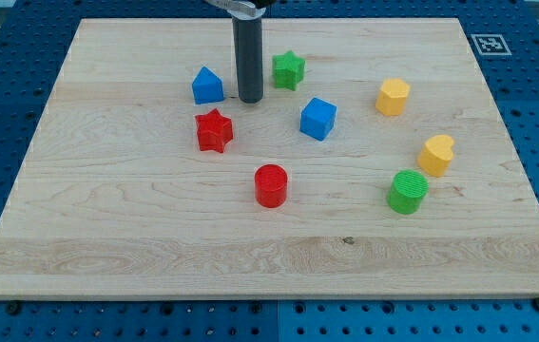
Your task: Place the blue cube diagonal to the yellow hexagon
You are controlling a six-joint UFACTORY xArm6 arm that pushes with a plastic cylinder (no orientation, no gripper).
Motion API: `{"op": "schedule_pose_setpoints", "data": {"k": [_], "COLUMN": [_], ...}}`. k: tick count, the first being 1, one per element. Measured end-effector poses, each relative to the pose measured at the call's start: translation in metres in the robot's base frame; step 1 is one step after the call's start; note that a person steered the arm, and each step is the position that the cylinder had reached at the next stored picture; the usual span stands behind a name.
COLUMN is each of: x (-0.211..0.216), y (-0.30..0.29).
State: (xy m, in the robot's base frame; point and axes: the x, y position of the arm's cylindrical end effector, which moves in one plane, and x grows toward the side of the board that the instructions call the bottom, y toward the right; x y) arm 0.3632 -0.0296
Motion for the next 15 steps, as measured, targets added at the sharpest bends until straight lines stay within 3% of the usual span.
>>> {"op": "schedule_pose_setpoints", "data": {"k": [2, 4, 5, 9, 11, 15], "x": [0.019, 0.024, 0.047, 0.066, 0.102, 0.101], "y": [0.007, 0.063, 0.069, 0.096, 0.115, 0.141]}}
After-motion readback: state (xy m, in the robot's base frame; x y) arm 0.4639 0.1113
